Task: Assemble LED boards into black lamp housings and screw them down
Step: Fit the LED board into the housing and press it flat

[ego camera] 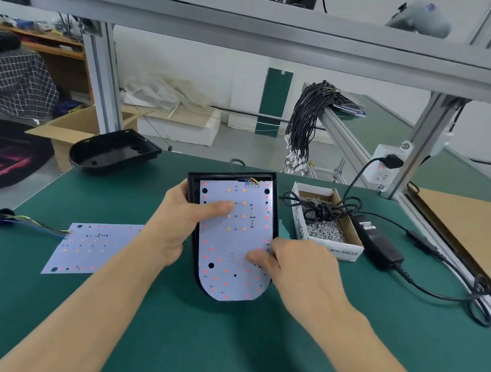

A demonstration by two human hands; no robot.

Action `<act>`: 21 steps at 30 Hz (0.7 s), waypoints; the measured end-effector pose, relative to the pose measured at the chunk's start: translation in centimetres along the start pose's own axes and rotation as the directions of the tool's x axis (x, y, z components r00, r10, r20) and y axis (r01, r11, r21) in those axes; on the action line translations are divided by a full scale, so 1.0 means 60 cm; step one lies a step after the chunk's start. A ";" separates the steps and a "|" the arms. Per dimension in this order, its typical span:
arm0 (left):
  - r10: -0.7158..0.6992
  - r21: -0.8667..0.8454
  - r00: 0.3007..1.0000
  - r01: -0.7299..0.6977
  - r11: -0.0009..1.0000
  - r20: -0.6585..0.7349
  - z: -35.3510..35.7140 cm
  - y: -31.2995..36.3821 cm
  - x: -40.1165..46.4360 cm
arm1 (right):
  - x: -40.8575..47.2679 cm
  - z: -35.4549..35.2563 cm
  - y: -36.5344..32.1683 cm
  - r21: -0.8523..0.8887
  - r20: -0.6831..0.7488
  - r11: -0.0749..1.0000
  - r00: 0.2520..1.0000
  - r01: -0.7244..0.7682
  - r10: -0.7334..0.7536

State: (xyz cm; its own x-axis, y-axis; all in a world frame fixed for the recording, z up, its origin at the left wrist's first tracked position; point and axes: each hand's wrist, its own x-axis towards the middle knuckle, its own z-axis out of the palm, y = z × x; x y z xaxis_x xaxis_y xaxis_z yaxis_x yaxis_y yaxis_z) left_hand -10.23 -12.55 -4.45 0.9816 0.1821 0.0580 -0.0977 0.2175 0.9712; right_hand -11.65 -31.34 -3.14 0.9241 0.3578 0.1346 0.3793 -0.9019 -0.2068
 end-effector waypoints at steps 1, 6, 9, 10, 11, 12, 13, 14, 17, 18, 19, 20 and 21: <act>-0.009 0.000 1.000 0.009 1.000 0.002 -0.004 0.002 0.002 | 0.000 -0.002 0.001 0.003 -0.010 1.000 1.000 0.027 -0.027; -0.061 -0.041 0.998 0.061 0.997 0.003 -0.016 -0.004 0.003 | 0.011 -0.020 0.019 0.054 -0.012 0.995 0.997 0.078 -0.078; -0.050 -0.075 0.999 0.050 0.996 0.004 -0.007 -0.011 0.001 | 0.006 -0.005 0.015 -0.051 0.030 0.998 0.999 0.045 -0.043; -0.059 -0.110 0.998 0.059 0.992 0.000 -0.004 -0.013 0.000 | 0.003 0.001 0.011 -0.072 0.023 0.997 0.999 0.030 -0.029; -0.073 -0.146 0.997 0.071 0.987 -0.007 -0.001 -0.014 -0.001 | 0.000 0.005 0.008 -0.095 0.005 0.995 1.000 0.017 -0.017; -0.087 -0.173 0.996 0.082 0.981 -0.018 0.002 -0.016 -0.001 | -0.002 0.003 0.005 -0.121 -0.016 0.993 1.000 0.006 -0.008; -0.097 -0.187 0.995 0.090 0.978 -0.029 0.005 -0.018 -0.003 | -0.004 -0.003 0.004 -0.143 -0.038 0.990 0.999 -0.004 -0.001; -0.099 -0.194 0.994 0.088 0.977 -0.046 0.007 -0.021 -0.003 | -0.004 -0.011 0.004 -0.134 -0.066 0.991 0.998 -0.009 0.000; -0.056 -0.217 0.994 0.034 0.976 -0.097 0.011 -0.022 -0.005 | -0.004 -0.031 0.015 0.219 -0.133 0.976 0.991 0.020 0.009; -0.047 -0.228 0.994 0.024 0.973 -0.096 0.011 -0.022 -0.005 | -0.004 -0.033 0.020 0.397 -0.115 0.918 0.993 0.028 0.020; -0.056 -0.235 0.995 0.036 0.971 -0.077 0.012 -0.020 -0.007 | -0.004 -0.033 0.021 0.523 -0.074 0.852 0.997 0.023 0.018; -0.077 -0.240 0.996 0.065 0.969 -0.041 0.012 -0.018 -0.008 | -0.006 -0.027 0.019 0.571 -0.028 0.821 1.000 0.008 0.009; -0.101 -0.246 0.995 0.098 0.964 0.002 0.014 -0.015 -0.011 | -0.009 -0.020 0.017 0.570 0.005 0.822 1.000 -0.005 0.002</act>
State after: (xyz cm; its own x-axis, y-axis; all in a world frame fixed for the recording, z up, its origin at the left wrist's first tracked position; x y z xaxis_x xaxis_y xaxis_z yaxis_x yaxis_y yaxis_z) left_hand -10.63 -13.65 -5.19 0.9868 0.1569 -0.0395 -0.0383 0.4637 0.8852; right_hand -11.82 -32.77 -2.24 0.9251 0.3569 0.1294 0.3344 -0.6047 -0.7228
